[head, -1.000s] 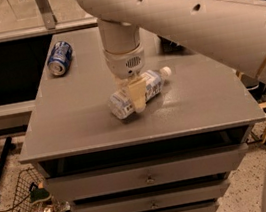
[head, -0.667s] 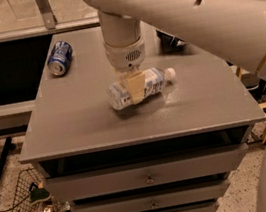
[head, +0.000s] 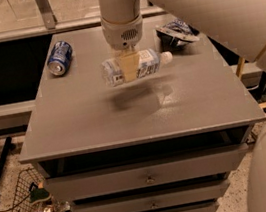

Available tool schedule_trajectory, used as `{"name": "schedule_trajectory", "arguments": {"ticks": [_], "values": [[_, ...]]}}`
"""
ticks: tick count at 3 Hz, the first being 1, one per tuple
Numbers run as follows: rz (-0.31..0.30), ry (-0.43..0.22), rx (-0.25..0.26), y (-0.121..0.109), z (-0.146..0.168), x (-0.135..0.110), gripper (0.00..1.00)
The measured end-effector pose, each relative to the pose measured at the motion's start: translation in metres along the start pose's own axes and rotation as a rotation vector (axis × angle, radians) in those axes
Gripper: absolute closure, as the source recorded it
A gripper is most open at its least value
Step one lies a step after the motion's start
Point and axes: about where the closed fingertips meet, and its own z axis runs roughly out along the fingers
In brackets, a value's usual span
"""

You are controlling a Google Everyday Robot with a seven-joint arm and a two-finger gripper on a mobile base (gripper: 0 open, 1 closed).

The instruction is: Move blue plastic bottle near pepsi can

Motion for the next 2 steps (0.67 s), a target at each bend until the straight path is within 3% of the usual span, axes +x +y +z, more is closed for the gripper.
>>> {"name": "schedule_trajectory", "arguments": {"ticks": [1,2], "values": [[0.006,-0.008,0.014,-0.004,0.002,-0.002,1.0],[0.059,0.036,0.035,-0.028,0.003,-0.002,1.0]]}}
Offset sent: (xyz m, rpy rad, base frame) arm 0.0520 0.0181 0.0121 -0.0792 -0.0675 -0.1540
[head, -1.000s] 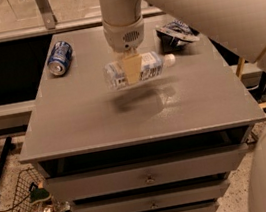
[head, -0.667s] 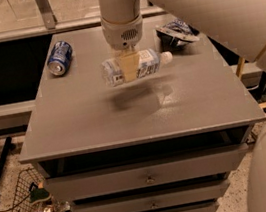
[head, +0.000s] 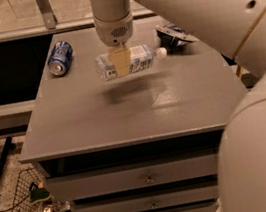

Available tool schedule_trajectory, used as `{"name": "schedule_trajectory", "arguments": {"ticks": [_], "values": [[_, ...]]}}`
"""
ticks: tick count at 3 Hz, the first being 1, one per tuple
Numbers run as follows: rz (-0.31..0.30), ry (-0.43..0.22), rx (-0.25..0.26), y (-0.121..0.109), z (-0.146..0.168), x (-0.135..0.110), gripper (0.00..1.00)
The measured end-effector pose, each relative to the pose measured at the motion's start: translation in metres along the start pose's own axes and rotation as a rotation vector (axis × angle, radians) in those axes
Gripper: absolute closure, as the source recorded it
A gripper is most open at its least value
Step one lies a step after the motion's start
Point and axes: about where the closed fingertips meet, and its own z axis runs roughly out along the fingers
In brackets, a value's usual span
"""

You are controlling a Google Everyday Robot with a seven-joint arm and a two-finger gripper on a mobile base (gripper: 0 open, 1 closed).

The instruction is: Move blue plastic bottle near pepsi can

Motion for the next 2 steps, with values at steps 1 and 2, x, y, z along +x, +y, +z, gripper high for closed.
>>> {"name": "schedule_trajectory", "arguments": {"ticks": [1,2], "values": [[0.071,0.055,0.045,-0.039,-0.001,0.008,1.0],[0.161,0.072,0.105,-0.072,-0.004,0.012,1.0]]}}
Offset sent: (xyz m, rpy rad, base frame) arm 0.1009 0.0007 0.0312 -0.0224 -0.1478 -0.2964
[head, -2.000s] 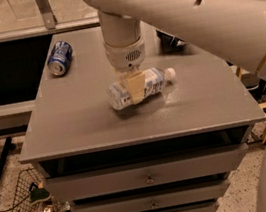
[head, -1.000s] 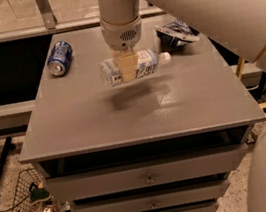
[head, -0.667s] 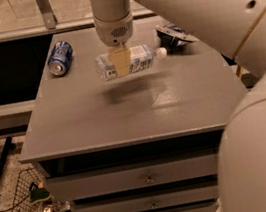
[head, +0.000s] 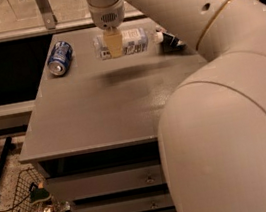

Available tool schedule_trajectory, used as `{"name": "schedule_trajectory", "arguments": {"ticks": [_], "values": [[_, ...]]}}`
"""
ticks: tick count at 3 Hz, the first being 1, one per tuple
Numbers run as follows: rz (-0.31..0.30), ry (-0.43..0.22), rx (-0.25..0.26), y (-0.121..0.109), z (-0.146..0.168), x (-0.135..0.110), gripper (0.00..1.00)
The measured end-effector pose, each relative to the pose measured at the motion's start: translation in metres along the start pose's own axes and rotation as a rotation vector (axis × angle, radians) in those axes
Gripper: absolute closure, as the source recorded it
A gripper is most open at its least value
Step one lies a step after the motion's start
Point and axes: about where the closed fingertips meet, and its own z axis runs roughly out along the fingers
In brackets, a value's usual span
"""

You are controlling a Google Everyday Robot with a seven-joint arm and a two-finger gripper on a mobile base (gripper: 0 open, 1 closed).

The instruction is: Move blue plastic bottle near pepsi can

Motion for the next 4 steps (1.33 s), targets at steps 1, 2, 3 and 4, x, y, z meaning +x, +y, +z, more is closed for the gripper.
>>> {"name": "schedule_trajectory", "arguments": {"ticks": [1,2,3,4], "values": [[0.071,-0.017,0.031,-0.018,0.006,-0.01,1.0],[0.077,-0.048,0.014,-0.028,0.023,-0.039,1.0],[0.049,-0.067,-0.011,-0.034,0.038,-0.067,1.0],[0.04,-0.077,-0.026,-0.04,0.05,-0.085,1.0]]}}
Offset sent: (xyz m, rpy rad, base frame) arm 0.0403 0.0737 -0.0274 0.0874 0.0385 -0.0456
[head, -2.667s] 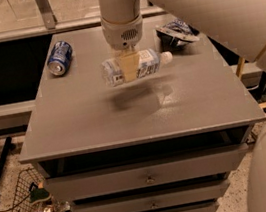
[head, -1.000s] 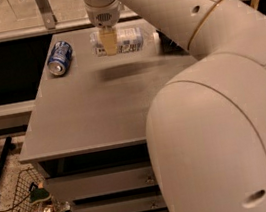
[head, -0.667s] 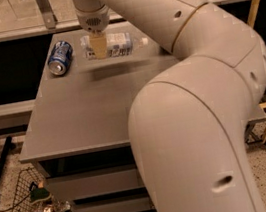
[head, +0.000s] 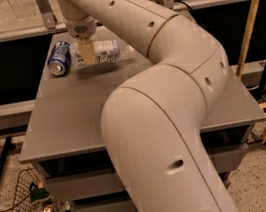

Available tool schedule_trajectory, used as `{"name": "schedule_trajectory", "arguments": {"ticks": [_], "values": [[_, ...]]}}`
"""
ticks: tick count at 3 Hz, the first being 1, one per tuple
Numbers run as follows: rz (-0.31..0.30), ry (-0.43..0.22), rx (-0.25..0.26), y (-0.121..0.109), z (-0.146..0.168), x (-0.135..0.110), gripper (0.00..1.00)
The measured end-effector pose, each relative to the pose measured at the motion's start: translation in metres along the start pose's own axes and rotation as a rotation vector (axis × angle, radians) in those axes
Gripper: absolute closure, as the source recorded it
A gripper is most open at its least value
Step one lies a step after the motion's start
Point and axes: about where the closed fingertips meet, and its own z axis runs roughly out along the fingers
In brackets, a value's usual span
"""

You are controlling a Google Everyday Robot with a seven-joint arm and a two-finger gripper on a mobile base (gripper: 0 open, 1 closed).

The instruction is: Move blue plastic bottle near pepsi can

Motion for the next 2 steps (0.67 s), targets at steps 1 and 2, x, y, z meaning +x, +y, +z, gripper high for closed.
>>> {"name": "schedule_trajectory", "arguments": {"ticks": [1,2], "values": [[0.013,0.005,-0.013,-0.0042,0.0093,-0.0053,0.83],[0.012,-0.004,-0.002,-0.0081,0.0128,-0.0082,0.6]]}}
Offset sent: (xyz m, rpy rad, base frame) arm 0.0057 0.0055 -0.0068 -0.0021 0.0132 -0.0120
